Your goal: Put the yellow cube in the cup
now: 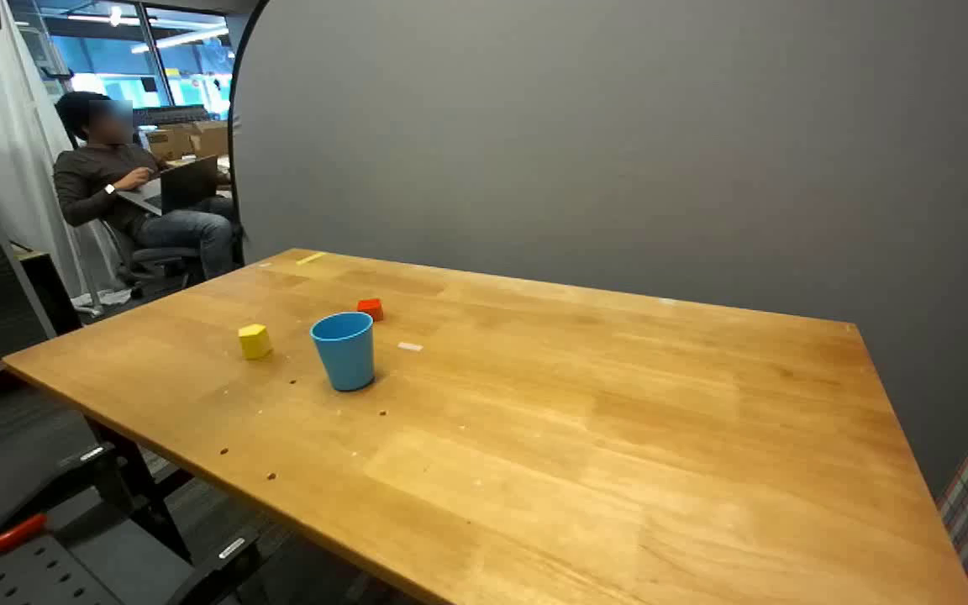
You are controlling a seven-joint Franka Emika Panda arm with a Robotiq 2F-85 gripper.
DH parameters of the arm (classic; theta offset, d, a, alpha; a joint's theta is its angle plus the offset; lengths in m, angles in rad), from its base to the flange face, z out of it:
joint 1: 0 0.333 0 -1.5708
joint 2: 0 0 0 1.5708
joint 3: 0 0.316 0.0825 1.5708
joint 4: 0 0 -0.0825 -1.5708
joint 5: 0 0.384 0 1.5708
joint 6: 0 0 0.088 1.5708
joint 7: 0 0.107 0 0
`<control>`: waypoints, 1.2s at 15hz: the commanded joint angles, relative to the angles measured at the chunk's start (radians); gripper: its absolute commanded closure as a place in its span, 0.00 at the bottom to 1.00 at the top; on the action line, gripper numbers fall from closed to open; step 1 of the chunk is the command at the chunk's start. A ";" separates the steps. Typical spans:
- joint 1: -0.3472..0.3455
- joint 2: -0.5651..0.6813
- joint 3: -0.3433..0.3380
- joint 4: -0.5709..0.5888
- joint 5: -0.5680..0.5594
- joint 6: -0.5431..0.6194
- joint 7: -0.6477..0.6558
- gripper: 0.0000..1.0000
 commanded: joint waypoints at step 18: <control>0.158 0.730 -0.061 0.004 0.033 0.838 0.022 0.00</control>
